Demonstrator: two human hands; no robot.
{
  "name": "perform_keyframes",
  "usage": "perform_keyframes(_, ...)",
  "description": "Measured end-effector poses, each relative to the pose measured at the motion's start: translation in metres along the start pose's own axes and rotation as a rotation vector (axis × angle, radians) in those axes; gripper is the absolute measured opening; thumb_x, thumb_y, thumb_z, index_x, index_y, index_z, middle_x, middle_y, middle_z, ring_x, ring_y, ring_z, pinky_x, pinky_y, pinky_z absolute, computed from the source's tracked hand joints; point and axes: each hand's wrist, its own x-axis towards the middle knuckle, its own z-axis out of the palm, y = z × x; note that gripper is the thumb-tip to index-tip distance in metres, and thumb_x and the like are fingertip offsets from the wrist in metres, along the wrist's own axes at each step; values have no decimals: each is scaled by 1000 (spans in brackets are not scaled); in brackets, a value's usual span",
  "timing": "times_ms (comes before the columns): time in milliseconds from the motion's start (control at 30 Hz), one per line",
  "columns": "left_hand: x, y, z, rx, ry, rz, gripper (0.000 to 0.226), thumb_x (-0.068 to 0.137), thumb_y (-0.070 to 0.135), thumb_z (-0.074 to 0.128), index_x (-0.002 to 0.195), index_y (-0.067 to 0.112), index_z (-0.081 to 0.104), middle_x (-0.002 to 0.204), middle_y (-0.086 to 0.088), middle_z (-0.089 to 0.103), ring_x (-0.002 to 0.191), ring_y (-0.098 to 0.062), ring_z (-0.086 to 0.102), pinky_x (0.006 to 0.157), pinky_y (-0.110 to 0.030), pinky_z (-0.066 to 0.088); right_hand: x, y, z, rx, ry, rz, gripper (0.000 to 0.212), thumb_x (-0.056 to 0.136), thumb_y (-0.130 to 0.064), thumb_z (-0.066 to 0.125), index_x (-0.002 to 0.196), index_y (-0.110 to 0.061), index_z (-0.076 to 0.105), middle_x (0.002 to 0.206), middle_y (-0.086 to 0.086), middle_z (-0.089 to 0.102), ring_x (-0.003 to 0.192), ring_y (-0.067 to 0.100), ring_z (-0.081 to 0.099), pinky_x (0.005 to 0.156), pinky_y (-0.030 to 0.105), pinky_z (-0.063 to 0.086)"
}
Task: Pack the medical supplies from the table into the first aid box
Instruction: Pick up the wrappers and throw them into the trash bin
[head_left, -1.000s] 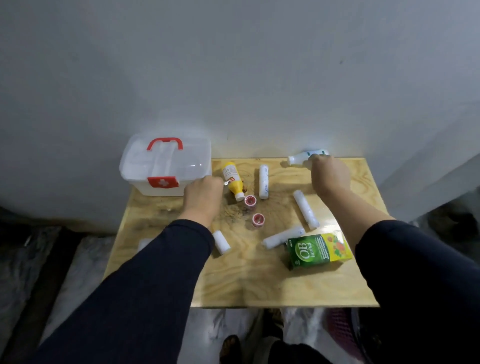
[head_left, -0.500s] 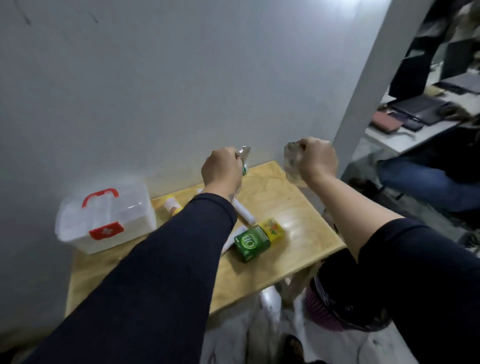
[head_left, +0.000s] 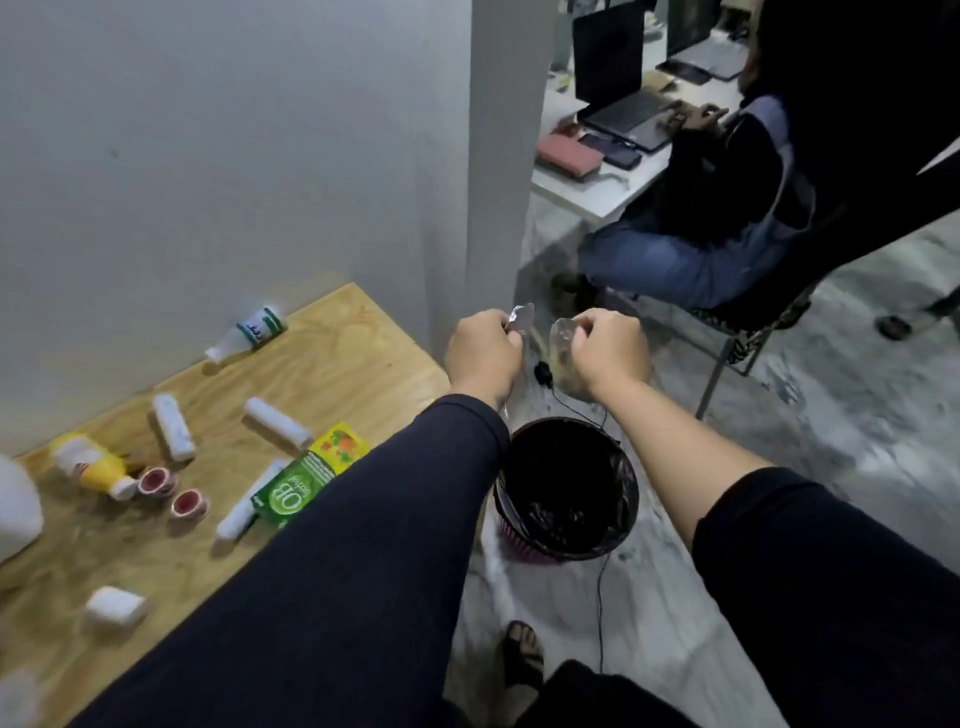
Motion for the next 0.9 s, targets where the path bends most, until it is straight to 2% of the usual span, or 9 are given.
perform_keyframes(67, 3, 2, 31, -20, -53, -28, 16, 86, 18, 52, 76, 12, 62, 86, -14, 67, 85, -36, 59, 65, -33, 42, 10, 26, 10, -17, -33, 50, 26, 88, -16, 52, 104, -21, 72, 108, 14, 71, 101, 37, 64, 83, 38, 52)
perform_keyframes(133, 7, 0, 61, -31, -101, -64, 19, 86, 15, 51, 67, 13, 55, 74, -10, 62, 82, -35, 59, 61, -31, 38, 20, 52, 24, -19, -78, 91, 26, 89, -17, 52, 106, -22, 71, 109, 12, 71, 101, 35, 63, 82, 35, 51)
perform_keyframes(200, 10, -3, 90, -38, -144, -110, 27, 86, 14, 51, 60, 16, 45, 62, -2, 51, 78, -34, 59, 59, -30, 34, 28, 77, 39, -11, -124, 122, 26, 91, -16, 51, 106, -22, 71, 108, 10, 71, 96, 31, 65, 71, 30, 48)
perform_keyframes(233, 12, -5, 104, -46, -173, -127, 26, 87, 15, 51, 61, 16, 48, 62, -1, 53, 78, -33, 60, 59, -31, 37, 31, 89, 47, -12, -143, 142, 25, 92, -15, 51, 107, -21, 71, 107, 9, 72, 93, 29, 66, 67, 27, 46)
perform_keyframes(333, 16, -14, 141, -42, -250, -175, 18, 90, 19, 53, 95, 11, 69, 94, -8, 71, 94, -29, 64, 81, -36, 51, 37, 121, 70, -10, -215, 183, 26, 93, -16, 52, 113, -20, 69, 109, 8, 72, 95, 28, 67, 70, 27, 51)
perform_keyframes(433, 16, -26, 163, 90, -352, -172, 27, 91, 20, 57, 113, 10, 66, 111, -11, 69, 104, -28, 63, 90, -35, 50, 40, 149, 86, -54, -341, 196, 29, 92, -18, 55, 120, -18, 65, 114, 8, 71, 105, 28, 64, 86, 33, 53)
perform_keyframes(533, 16, -37, 168, 261, -445, -133, 33, 90, 23, 58, 121, 14, 61, 118, -9, 66, 110, -29, 60, 90, -37, 50, 40, 162, 92, -113, -441, 193, 32, 91, -19, 57, 122, -19, 64, 118, 8, 69, 110, 28, 62, 91, 33, 51)
perform_keyframes(733, 27, -33, 165, 553, -643, -5, 25, 88, 25, 56, 111, 18, 65, 107, -5, 67, 99, -28, 62, 69, -32, 44, 52, 164, 93, -335, -795, 83, 41, 89, -21, 58, 129, -10, 55, 130, 12, 60, 117, 32, 57, 98, 41, 50)
perform_keyframes(900, 37, -23, 121, 628, -617, 53, 33, 88, 26, 56, 120, 18, 62, 119, -4, 63, 107, -29, 60, 76, -35, 45, 61, 124, 70, -406, -796, -9, 43, 87, -24, 57, 126, -7, 55, 122, 13, 63, 113, 32, 59, 97, 43, 51)
